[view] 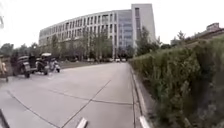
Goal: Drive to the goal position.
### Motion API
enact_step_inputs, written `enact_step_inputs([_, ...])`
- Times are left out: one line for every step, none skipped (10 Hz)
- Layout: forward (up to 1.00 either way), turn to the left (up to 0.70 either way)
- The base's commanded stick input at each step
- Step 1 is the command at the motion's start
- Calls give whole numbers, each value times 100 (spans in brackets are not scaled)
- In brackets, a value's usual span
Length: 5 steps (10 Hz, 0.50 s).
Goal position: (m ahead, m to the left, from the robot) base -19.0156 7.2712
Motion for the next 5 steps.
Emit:
enact_step_inputs([0,70])
enact_step_inputs([0,70])
enact_step_inputs([0,70])
enact_step_inputs([0,70])
enact_step_inputs([0,70])
